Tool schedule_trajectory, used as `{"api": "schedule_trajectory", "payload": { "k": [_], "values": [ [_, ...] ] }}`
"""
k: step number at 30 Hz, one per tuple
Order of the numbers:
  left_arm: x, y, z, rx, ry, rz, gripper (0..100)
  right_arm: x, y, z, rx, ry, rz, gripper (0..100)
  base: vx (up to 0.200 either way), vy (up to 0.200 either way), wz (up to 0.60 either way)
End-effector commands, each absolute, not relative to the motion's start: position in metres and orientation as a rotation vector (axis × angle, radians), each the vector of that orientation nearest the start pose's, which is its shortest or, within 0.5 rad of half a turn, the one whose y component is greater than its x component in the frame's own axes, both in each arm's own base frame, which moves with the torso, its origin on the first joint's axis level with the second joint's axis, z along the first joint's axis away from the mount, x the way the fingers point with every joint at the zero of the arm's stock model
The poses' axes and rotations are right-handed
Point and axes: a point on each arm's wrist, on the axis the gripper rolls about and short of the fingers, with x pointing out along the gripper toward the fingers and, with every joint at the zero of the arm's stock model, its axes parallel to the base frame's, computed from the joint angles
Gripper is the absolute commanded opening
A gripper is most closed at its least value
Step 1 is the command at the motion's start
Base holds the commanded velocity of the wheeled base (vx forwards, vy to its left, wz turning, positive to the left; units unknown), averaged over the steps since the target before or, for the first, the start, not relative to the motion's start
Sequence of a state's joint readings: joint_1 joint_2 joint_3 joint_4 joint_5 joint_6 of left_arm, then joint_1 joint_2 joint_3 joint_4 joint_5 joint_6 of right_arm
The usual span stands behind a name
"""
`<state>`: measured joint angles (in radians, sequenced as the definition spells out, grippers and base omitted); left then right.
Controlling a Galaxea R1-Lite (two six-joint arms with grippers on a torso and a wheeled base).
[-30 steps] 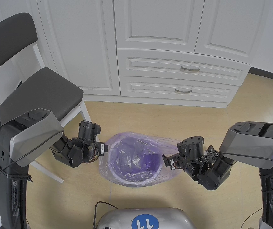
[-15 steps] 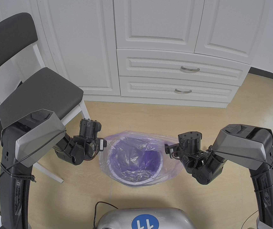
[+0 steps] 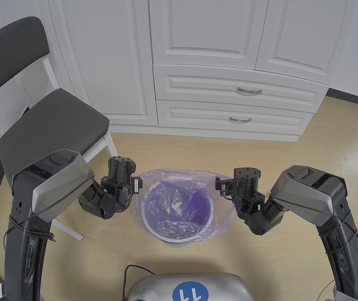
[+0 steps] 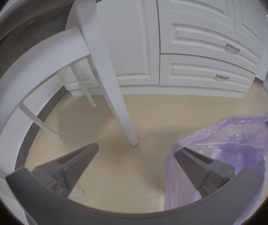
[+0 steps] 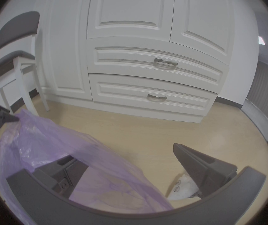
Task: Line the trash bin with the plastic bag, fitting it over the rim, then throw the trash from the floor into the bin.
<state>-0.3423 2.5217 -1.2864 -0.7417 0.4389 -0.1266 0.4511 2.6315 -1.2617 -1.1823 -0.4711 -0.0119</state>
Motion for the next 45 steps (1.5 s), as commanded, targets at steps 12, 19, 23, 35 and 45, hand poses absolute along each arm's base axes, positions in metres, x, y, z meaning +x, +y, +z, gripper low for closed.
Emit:
{"api": "schedule_trajectory", "payload": {
  "k": [12,19,23,35,45],
  "values": [
    [0.453,-0.151,-0.054,0.069,0.464,0.144,100,0.455,0.194,-0.069,-0.014,0.154,-0.051,100,0.000,0.000,0.00],
    [0.454,-0.146,-0.062,0.077,0.482,0.153,100,0.460,0.198,-0.077,0.015,0.159,-0.046,100,0.000,0.000,0.00],
    [0.452,-0.144,-0.063,0.085,0.495,0.156,100,0.460,0.198,-0.079,0.031,0.189,-0.047,100,0.000,0.000,0.00],
    [0.454,-0.136,-0.070,0.098,0.530,0.176,100,0.461,0.198,-0.065,0.082,0.184,-0.043,100,0.000,0.000,0.00],
    [0.442,-0.123,-0.039,0.066,0.529,0.121,100,0.438,0.193,-0.003,0.146,0.214,0.039,100,0.000,0.000,0.00]
  ]
}}
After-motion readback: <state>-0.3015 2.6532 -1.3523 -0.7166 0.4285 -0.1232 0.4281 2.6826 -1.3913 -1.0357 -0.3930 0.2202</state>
